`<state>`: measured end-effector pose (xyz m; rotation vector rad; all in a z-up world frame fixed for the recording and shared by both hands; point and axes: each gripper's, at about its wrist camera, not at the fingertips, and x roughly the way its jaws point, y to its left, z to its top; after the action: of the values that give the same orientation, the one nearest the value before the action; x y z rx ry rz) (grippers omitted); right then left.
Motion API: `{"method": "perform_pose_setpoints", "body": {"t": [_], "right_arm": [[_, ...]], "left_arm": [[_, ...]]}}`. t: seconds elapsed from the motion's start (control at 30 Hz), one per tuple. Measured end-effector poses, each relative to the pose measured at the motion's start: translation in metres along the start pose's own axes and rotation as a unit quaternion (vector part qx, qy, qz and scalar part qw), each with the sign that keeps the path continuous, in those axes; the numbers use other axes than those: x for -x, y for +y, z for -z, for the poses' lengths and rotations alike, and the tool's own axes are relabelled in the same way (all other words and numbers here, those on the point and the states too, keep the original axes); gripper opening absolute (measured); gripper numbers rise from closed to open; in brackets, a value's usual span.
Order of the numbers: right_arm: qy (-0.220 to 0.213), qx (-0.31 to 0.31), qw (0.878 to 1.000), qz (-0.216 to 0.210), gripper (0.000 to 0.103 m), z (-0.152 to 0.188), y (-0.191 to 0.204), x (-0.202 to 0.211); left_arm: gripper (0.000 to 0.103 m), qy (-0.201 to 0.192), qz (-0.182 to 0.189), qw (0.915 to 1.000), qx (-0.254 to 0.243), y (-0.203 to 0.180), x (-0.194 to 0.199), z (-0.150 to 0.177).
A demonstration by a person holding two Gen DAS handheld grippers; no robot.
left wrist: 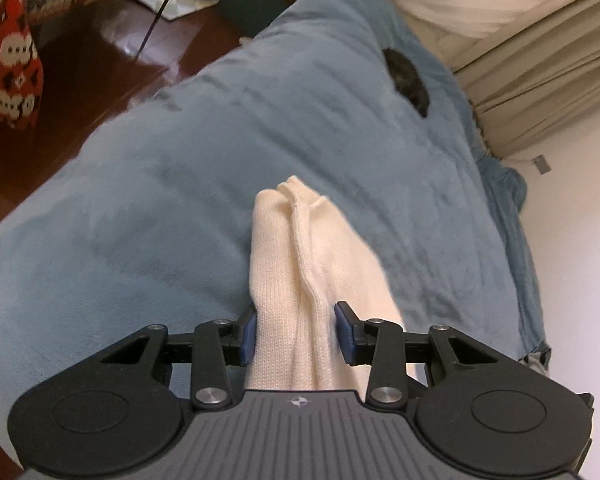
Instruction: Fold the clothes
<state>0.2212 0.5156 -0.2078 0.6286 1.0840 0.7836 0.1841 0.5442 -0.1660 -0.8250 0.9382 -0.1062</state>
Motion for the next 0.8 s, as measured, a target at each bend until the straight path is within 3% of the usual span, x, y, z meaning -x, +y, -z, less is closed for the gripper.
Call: {"method": "perform_pose_setpoints", "body": {"t": [0.17, 0.27, 0.43, 0.6, 0.7, 0.73, 0.8], "right_arm": [[0.017, 0.009, 1.000, -0.008, 0.040, 0.004, -0.009, -0.008], [0.023, 0.025, 0.999, -0.002, 0.041, 0.008, -0.003, -0.006], [0.033, 0.030, 0.999, -0.004, 0.042, 0.009, -0.007, 0.025], [0.036, 0.048, 0.998, -0.013, 0.042, 0.015, -0.032, 0.085], [0.032, 0.100, 0.994, -0.016, 0.042, 0.016, -0.037, 0.121], [0.031, 0.121, 0.992, -0.014, 0.041, 0.015, -0.040, 0.135], [0.027, 0.157, 0.987, -0.008, 0.023, 0.009, -0.037, 0.147]], "left_arm": [[0.039, -0.007, 0.028, 0.9993, 0.024, 0.028, 0.007, 0.010], [0.041, -0.018, 0.016, 0.9997, 0.006, 0.027, 0.020, 0.017], [0.051, -0.035, -0.032, 0.9980, -0.041, 0.013, 0.043, 0.028], [0.051, -0.057, -0.079, 0.9926, -0.072, 0.007, 0.069, 0.041], [0.020, -0.103, -0.154, 0.9767, -0.107, -0.008, 0.093, 0.053], [0.015, -0.117, -0.171, 0.9707, -0.121, -0.015, 0.101, 0.058], [0.015, -0.145, -0.165, 0.9645, -0.146, -0.033, 0.114, 0.067]]}}
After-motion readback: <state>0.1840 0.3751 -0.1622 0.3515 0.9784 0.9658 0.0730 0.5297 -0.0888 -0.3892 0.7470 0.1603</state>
